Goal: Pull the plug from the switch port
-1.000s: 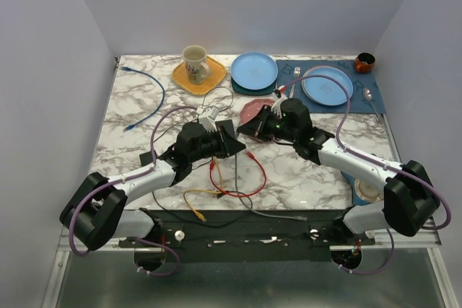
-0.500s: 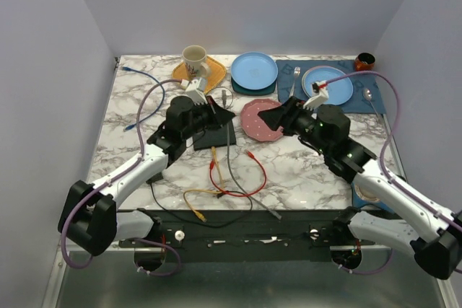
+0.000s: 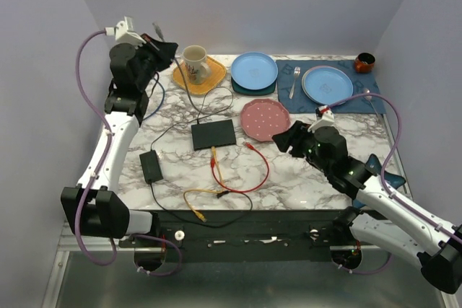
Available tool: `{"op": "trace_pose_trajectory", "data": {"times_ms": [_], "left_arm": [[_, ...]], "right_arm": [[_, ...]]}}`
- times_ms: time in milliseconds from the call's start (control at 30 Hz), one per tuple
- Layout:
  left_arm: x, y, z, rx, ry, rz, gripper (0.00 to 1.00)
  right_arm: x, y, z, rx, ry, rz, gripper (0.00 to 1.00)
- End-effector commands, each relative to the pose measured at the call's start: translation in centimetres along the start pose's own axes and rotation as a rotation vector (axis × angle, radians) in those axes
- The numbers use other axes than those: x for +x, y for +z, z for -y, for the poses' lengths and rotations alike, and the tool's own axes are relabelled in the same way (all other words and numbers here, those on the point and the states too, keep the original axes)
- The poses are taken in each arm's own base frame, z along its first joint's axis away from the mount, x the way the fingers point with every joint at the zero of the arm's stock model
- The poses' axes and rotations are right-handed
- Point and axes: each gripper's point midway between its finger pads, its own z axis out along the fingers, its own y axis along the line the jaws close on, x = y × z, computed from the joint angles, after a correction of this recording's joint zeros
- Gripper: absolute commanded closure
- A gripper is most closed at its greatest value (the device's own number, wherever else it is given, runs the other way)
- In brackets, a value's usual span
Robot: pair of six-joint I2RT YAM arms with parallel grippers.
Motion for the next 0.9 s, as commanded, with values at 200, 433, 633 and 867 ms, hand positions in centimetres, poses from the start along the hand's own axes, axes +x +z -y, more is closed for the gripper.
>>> {"op": "trace_pose_trajectory", "data": {"times_ms": [200, 433, 633, 867], "left_arm": [[-10.9, 1.3, -15.2, -0.457, -0.256, 0.283, 1.0], [-13.9, -1.1, -24.2, -0.784, -0.249, 0.385, 0.9], [-14.0, -4.8, -27.8, -0.885, -0.285, 0.489, 1.0], [-11.0, -2.4, -28.4, -0.832, -0.358, 0.328, 0.01]], "right_arm": [[-0.1, -0.9, 0.7, 0.024, -0.028, 0.009, 0.34], [1.3, 0.0, 1.0, 0.034, -0.033, -0.046, 0.34], [2.8, 0.6, 1.2, 0.023, -0.013, -0.086, 0.35], [3.4, 0.8, 1.0, 0.005, 0.001, -0.104, 0.35]]}}
